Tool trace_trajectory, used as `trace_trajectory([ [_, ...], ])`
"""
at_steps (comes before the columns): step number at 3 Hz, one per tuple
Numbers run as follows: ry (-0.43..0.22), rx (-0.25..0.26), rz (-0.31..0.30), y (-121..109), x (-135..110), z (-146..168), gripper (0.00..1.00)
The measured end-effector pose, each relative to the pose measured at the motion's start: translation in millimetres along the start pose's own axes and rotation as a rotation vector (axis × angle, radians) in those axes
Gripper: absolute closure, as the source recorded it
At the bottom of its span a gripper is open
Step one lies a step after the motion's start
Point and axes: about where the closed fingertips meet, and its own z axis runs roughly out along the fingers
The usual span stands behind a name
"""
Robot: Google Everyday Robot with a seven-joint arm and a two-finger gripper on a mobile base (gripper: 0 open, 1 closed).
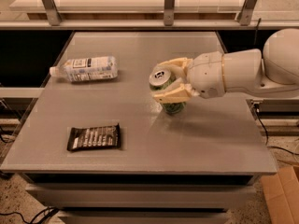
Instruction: Place green can upright
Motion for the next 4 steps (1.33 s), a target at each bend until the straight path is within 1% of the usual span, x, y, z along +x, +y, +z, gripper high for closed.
trace_trajectory([
  [3,-0.145,0.048,-0.003,-5.9,8.0,-5.8,1.00],
  [4,-0.169,0.056,0.008,-6.1,11.3,-7.3,0.82],
])
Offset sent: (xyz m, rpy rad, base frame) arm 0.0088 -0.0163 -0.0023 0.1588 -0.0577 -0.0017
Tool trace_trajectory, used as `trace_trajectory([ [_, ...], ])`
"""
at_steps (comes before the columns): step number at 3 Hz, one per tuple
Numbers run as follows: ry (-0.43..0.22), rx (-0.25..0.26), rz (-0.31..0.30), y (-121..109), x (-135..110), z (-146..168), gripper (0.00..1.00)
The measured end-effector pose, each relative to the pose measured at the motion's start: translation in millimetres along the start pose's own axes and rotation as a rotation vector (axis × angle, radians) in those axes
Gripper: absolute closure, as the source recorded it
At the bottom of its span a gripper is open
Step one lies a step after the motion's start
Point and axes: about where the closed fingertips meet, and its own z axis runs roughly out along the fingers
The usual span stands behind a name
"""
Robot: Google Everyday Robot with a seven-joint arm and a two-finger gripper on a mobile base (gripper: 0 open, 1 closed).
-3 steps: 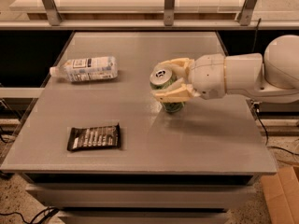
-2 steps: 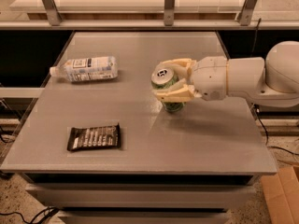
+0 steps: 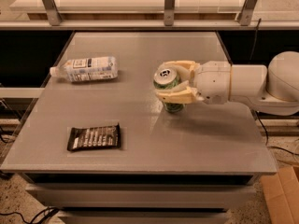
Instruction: Place green can upright
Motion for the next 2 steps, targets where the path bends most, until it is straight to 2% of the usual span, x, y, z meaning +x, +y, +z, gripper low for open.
trace_trajectory([
  [2,0.000,0.000,0.000,-0.3,-0.6,-0.2,0.36],
])
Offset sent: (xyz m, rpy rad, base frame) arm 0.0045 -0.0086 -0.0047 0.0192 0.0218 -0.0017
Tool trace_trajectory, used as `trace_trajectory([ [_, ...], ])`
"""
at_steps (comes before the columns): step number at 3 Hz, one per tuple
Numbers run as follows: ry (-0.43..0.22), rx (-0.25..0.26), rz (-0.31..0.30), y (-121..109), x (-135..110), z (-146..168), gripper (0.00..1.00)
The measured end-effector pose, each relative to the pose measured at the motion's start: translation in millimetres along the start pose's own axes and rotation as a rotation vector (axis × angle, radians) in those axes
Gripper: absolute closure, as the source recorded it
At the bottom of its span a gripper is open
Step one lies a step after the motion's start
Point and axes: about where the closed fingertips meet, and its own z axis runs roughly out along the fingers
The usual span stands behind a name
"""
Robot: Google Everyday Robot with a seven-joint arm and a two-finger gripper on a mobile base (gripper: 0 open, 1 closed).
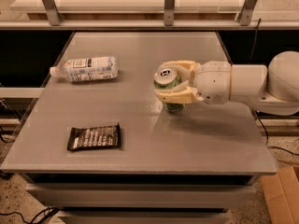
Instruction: Place green can upright
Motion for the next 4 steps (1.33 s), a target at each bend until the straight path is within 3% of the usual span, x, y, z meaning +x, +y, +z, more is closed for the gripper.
trace_trajectory([
  [1,-0.007,-0.006,0.007,-1.1,2.5,0.0,0.13],
  [2,-0.014,-0.018,0.011,-2.6,5.7,0.2,0.00],
  [4,0.002,-0.030,-0.002,-7.8,0.5,-4.2,0.00],
])
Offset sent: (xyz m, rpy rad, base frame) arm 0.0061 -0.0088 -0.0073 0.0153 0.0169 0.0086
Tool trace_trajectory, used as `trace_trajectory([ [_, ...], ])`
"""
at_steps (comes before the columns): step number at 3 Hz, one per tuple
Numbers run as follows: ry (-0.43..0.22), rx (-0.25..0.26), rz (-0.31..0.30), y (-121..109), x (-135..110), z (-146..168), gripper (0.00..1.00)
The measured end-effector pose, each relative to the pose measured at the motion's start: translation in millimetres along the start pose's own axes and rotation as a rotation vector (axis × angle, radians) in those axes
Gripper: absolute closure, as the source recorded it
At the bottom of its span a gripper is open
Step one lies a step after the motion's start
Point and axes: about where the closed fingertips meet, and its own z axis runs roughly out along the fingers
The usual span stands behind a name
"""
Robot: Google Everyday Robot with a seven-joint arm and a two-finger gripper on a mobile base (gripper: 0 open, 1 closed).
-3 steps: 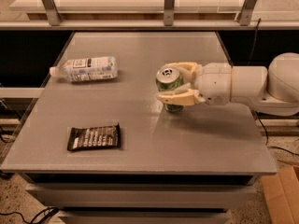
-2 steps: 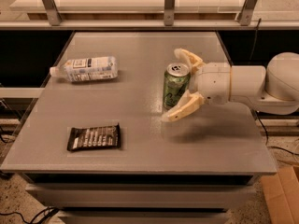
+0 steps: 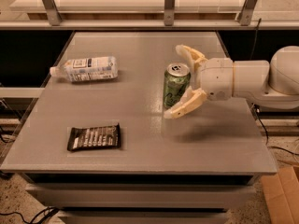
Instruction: Place green can upright
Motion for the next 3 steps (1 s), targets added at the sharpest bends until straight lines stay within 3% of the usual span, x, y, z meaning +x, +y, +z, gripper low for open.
trace_trajectory([
  [3,0.034,0.011,-0.042,-14,-19,-31,0.00],
])
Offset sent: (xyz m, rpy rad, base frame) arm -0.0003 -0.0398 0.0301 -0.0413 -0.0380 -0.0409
